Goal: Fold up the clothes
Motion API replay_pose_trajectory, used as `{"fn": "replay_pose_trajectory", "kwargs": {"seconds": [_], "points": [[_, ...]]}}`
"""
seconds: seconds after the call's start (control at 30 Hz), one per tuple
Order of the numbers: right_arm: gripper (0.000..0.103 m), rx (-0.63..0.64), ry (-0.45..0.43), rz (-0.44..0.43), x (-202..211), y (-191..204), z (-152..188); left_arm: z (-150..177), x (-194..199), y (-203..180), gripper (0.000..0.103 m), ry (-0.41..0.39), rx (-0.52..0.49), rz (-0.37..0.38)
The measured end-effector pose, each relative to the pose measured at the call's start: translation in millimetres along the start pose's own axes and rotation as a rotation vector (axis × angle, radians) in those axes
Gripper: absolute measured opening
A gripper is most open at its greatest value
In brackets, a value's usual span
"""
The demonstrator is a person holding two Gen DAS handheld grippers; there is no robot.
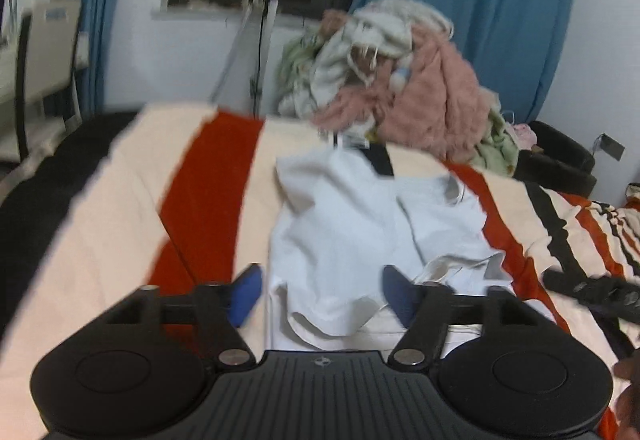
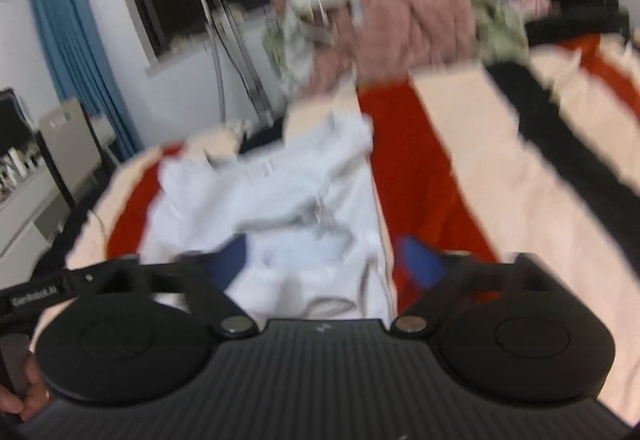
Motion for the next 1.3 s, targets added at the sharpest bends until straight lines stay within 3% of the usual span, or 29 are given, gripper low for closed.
{"fn": "replay_pose_trajectory", "kwargs": {"seconds": [0.17,0.23,0.53,0.93,1.1,1.2,1.3], "points": [[0.091,0.124,-0.12,0.007,59,18,-9,-8,52,-20,0.097,-0.052,-0.055,0.009],[0.091,0.154,-0.14,0.004,78,22,-7,-9,72,-26,0.098,-0.066,-0.065,0.011],[0.091,0.163,-0.133,-0.001,135,23,16,16,148,-41,0.101,-0.087,-0.115,0.015],[0.091,0.17,-0.176,-0.009,173,27,34,42,164,-50,0.101,-0.032,-0.087,0.059],[0.091,0.194,-0.179,0.008,171,29,34,66,146,-40,0.101,0.1,0.089,0.126],[0.091,0.188,-0.171,0.009,170,28,34,89,126,-28,0.097,0.216,0.25,0.185],[0.091,0.187,-0.163,0.013,169,28,35,115,102,-3,0.09,0.304,0.491,0.235]]}}
Point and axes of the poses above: each gripper's, at about its wrist camera, not at the fingertips, and x roughly against the way its jaws point, y to its left, z to its underside, the point moved 6 cm from there along -x, roughly the way its jaws point, and after that the axes turned 8 degrees about z, right-handed, at the moved point
